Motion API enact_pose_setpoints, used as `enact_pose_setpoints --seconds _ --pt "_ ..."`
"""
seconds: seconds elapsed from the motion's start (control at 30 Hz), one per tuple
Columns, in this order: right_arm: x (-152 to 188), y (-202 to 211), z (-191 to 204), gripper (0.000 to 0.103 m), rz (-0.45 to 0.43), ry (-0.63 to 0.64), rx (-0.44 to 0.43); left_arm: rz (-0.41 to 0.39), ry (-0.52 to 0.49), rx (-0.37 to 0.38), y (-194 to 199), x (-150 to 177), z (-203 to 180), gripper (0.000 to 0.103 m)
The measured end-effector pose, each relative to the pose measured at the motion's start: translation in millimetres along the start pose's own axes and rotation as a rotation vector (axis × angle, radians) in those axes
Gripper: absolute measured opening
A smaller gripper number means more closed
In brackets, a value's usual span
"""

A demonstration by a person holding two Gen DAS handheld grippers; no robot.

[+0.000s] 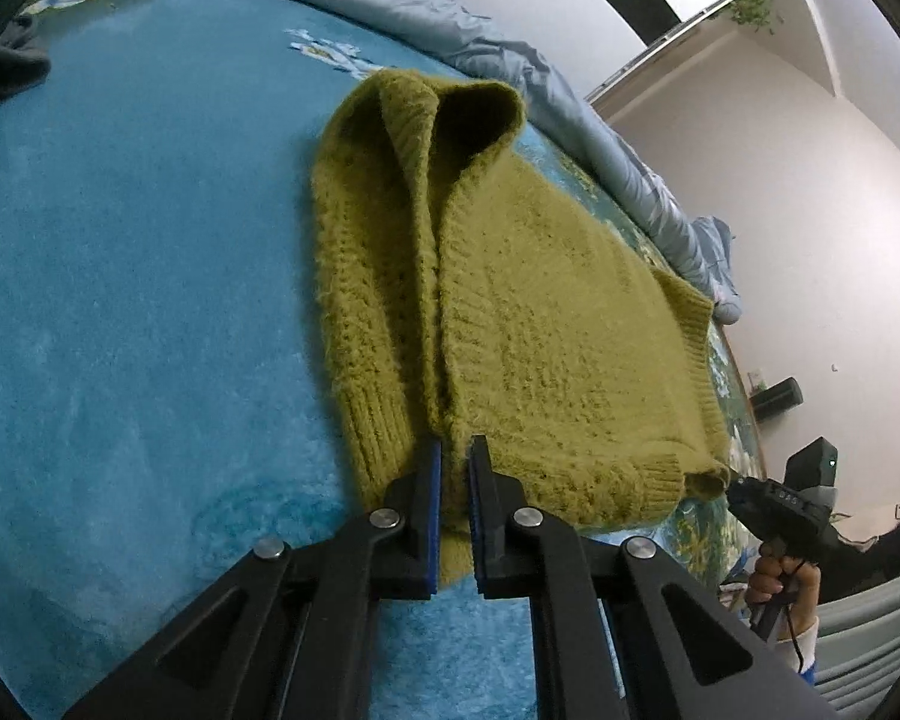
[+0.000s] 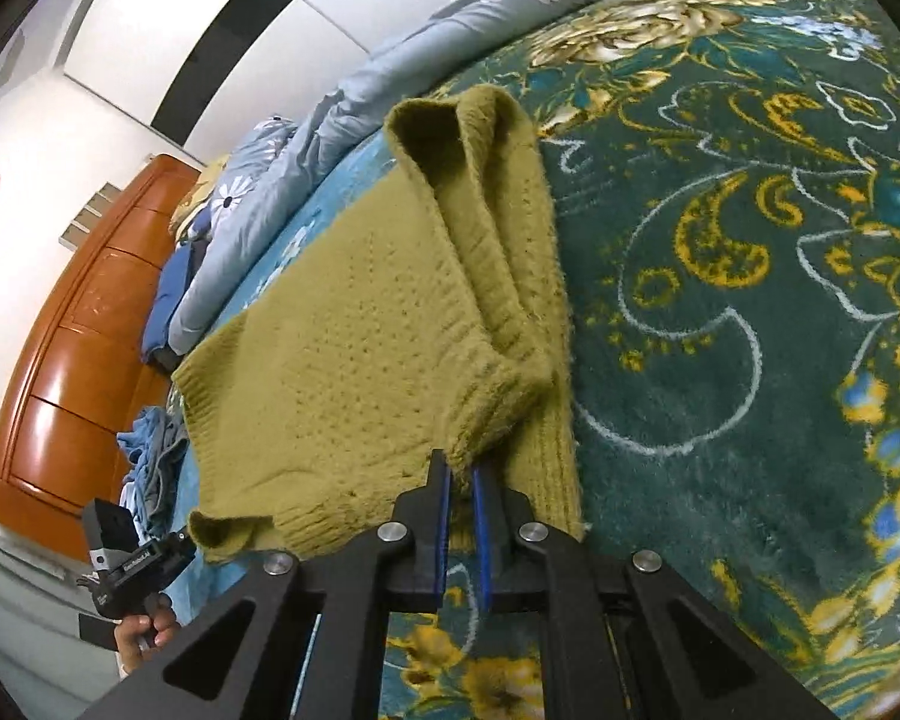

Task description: Fold clothes

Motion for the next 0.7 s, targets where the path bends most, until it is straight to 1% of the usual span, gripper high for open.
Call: enact_pose_setpoints --seconds 0.07,0.13,0.2,0.23,0.27,0.3,0.33,0.37,0.4,0.47,0.57,0.7 --pt "-0.9 1.9 3.4 0.011 -0.008 0.024 0.002 0.0 -0.037 -0.01 3.2 -0.7 -4.1 0.009" --pt "-1.9 5.5 7.4 0.012 -0.018 0.05 0.006 -0.003 -0.073 -0.031 7.8 -1.3 -8.9 0.01" --pt "-3.3 11.6 10.6 0.014 -0.032 0.075 0.008 -0.008 -0.11 -0.07 14.5 -2.1 -14.2 0.016" --pt "-4.1 15.0 10.1 0.021 -0.039 0.084 0.013 -0.014 -0.131 -0.093 18.5 -2.8 -17.3 0.018" --pt "-5.4 19.4 10.2 0.026 -0.05 0.096 0.02 -0.027 -0.159 -0.116 22.9 -3.8 -22.4 0.023" --pt "-6.9 24.1 9.8 0.038 -0.064 0.109 0.028 -0.044 -0.186 -0.14 26.6 -6.1 -28.0 0.029" --pt "-8.3 28.8 9.4 0.049 -0.077 0.121 0.035 -0.061 -0.21 -0.163 29.8 -8.9 -33.3 0.032" --pt "-11.1 32.0 9.1 0.053 -0.091 0.131 0.045 -0.076 -0.235 -0.176 30.5 -12.5 -40.6 0.035" --pt "-15.5 33.9 7.9 0.058 -0.103 0.141 0.057 -0.09 -0.26 -0.184 29.8 -16.5 -48.9 0.036" --pt "-23.3 32.9 3.4 0.059 -0.116 0.132 0.075 -0.089 -0.305 -0.176 14.5 -24.6 -69.3 0.036" --pt "-35.4 22.6 -5.1 0.061 -0.104 0.087 0.055 -0.066 -0.346 -0.161 -15.8 -32.0 -89.6 0.036" --pt "-44.9 9.0 -16.3 0.062 -0.086 0.03 0.028 0.001 -0.362 -0.158 -45.7 -19.7 -96.5 0.036"
Point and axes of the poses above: each gripper's, at about its wrist camera, not at the fingertips, and y roughly against the way its jaws point, z to its left, x to its underside, the point moved 7 cm from there along -y, roughly the way its jaws point, and after that the axes turned 2 degrees about x, right-handed, at the moved point
